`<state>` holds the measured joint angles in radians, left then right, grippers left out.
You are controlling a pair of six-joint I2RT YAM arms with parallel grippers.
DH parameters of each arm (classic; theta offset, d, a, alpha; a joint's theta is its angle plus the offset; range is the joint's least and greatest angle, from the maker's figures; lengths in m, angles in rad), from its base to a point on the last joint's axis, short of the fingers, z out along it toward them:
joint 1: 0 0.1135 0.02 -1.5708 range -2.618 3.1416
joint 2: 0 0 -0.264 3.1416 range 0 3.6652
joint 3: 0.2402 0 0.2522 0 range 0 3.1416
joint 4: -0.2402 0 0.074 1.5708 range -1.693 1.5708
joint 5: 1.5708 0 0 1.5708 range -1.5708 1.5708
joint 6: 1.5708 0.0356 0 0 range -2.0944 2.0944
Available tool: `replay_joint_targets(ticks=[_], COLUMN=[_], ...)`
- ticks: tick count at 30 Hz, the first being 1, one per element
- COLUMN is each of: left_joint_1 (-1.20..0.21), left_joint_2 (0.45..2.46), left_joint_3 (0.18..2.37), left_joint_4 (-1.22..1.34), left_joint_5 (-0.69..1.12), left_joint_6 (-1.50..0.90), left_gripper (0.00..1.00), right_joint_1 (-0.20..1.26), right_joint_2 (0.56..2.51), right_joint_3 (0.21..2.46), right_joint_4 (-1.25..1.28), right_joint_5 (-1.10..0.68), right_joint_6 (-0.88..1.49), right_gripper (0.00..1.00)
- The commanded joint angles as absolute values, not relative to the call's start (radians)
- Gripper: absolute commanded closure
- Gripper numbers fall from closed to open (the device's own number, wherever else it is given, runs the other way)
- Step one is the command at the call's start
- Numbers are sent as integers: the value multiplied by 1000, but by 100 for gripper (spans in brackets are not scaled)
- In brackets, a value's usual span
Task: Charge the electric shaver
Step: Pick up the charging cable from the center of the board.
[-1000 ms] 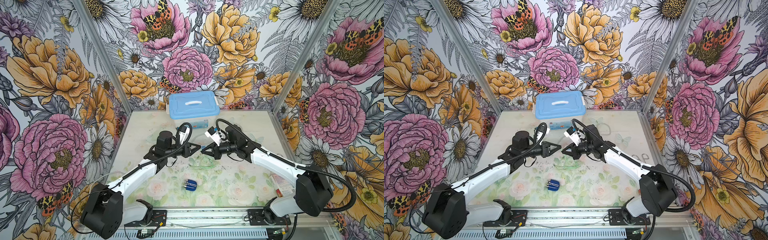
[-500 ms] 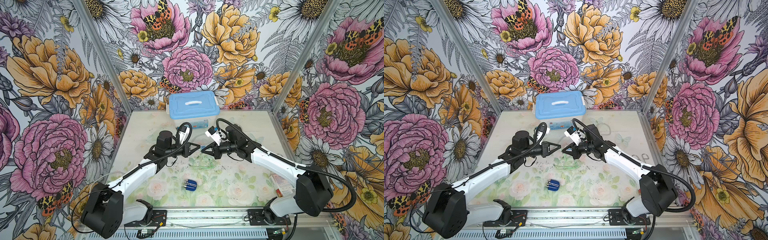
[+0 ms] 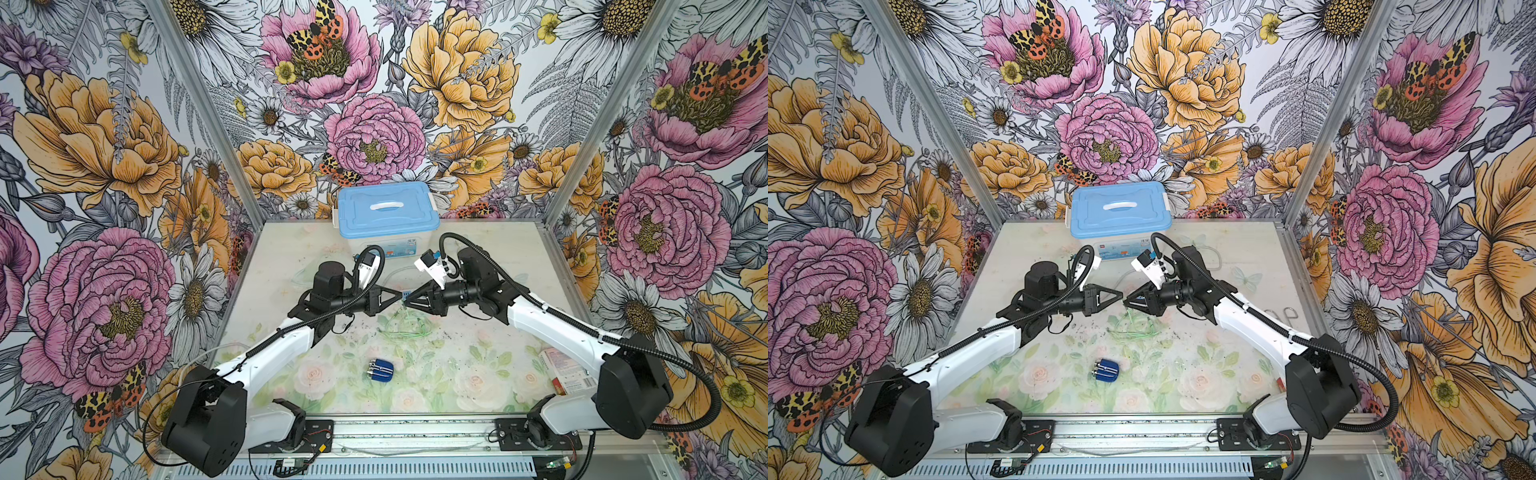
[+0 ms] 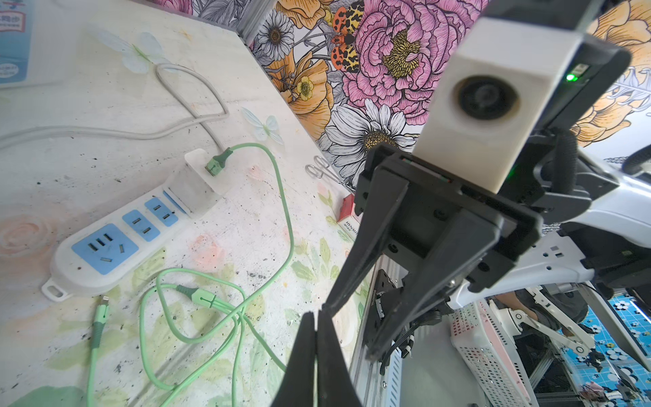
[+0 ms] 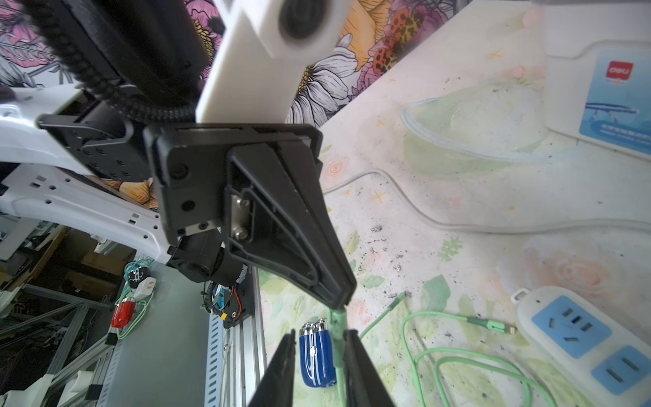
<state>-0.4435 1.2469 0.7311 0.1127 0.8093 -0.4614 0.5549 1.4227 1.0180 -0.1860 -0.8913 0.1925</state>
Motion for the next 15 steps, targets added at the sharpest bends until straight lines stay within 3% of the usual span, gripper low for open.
replay_joint_targets(ticks=[1,15], left_joint_1=[-434,-447], left_joint_2=[1227,1223], left_joint_3=[744,761], left_joint_4=[129,127], left_joint_5=[861,891], left_joint_6=[-441,-443], left_gripper=[100,100], right_joint_1=[551,549], right_joint_2=[1443,1486], right_joint_3=[1028,1048], right_joint_4=[-173,-172], right_joint_5=[-991,-968], right_joint_6=[178,150], right_gripper=[71,73])
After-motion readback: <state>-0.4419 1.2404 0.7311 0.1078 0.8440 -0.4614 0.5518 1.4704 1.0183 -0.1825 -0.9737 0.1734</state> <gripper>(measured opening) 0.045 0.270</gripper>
